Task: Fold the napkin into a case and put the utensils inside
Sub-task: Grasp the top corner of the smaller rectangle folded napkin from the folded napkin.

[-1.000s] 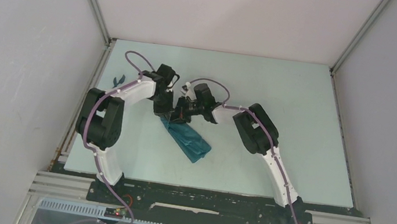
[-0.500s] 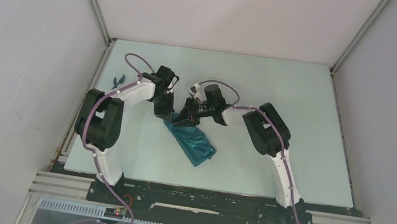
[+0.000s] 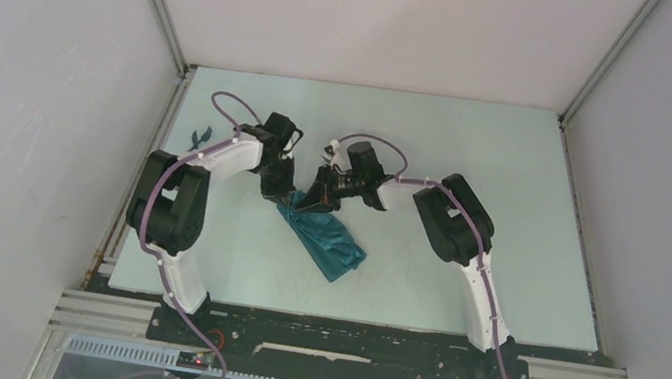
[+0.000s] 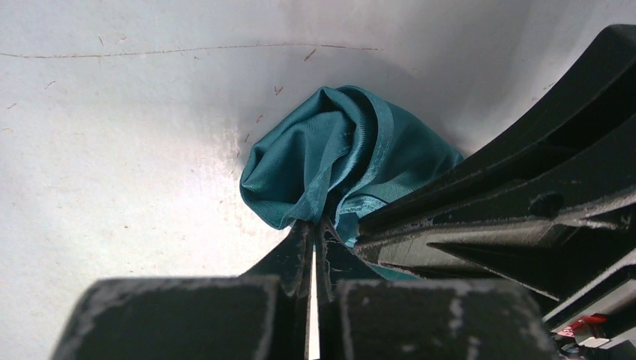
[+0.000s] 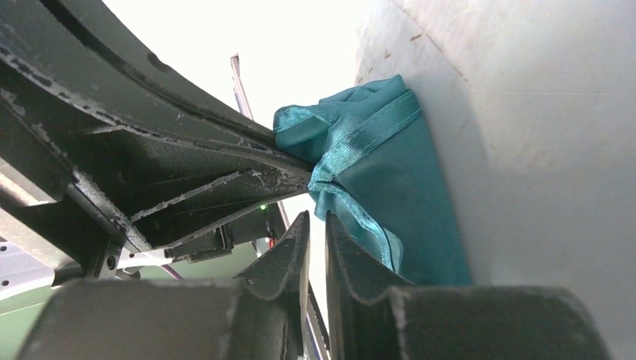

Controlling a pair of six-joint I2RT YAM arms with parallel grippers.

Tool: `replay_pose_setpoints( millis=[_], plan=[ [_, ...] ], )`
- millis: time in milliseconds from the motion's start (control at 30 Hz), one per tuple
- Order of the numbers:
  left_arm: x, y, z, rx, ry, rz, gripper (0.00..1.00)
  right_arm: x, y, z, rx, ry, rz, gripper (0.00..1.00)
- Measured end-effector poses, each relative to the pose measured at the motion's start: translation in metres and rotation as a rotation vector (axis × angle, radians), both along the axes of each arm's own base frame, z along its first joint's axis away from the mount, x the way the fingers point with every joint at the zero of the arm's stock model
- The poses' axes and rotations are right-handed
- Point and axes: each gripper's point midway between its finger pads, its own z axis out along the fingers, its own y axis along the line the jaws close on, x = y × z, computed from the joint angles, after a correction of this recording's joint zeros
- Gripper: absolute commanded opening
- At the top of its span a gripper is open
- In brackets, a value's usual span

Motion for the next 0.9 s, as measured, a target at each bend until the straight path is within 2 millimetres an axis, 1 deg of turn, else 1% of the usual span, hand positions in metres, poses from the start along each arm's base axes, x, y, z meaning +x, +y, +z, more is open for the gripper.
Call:
replay_pose_setpoints(
  millis=[67, 167, 267, 367, 467, 567, 667, 767, 900],
  plan=[
    [0.0, 0.0, 0.0, 0.0, 0.0, 0.0, 0.0, 0.001, 0.001, -0.002, -0.006, 0.0, -0.002, 0.16],
    [0.0, -0.001, 0.0, -0.006, 0.002, -0.001, 0.0, 0.003, 0.008, -0.008, -0.013, -0.004, 0.001, 0.14],
    [-0.001, -0.001, 0.0, -0.009, 0.004, -0.003, 0.0, 0.004, 0.017, -0.017, -0.028, -0.004, 0.003, 0.12],
    [-0.001, -0.002, 0.001, -0.014, 0.006, -0.004, 0.0, 0.0, 0.03, -0.024, -0.035, -0.003, 0.015, 0.09],
    [-0.004, 0.0, 0.0, -0.003, 0.017, -0.001, 0.0, -0.004, 0.042, -0.024, -0.026, -0.007, 0.023, 0.12],
    [-0.004, 0.003, 0.0, -0.002, 0.022, 0.006, 0.0, -0.004, 0.041, -0.025, -0.025, 0.002, 0.015, 0.18],
    [-0.005, 0.002, 0.0, -0.005, 0.024, 0.005, 0.0, -0.004, 0.033, -0.024, -0.028, 0.012, 0.001, 0.24],
    [-0.005, 0.002, 0.0, -0.008, 0.027, 0.005, 0.0, -0.006, 0.021, -0.021, -0.039, 0.025, -0.013, 0.26],
    [-0.005, 0.002, 0.0, -0.008, 0.026, 0.005, 0.0, -0.008, 0.014, -0.015, -0.038, 0.029, -0.014, 0.29]
  ],
)
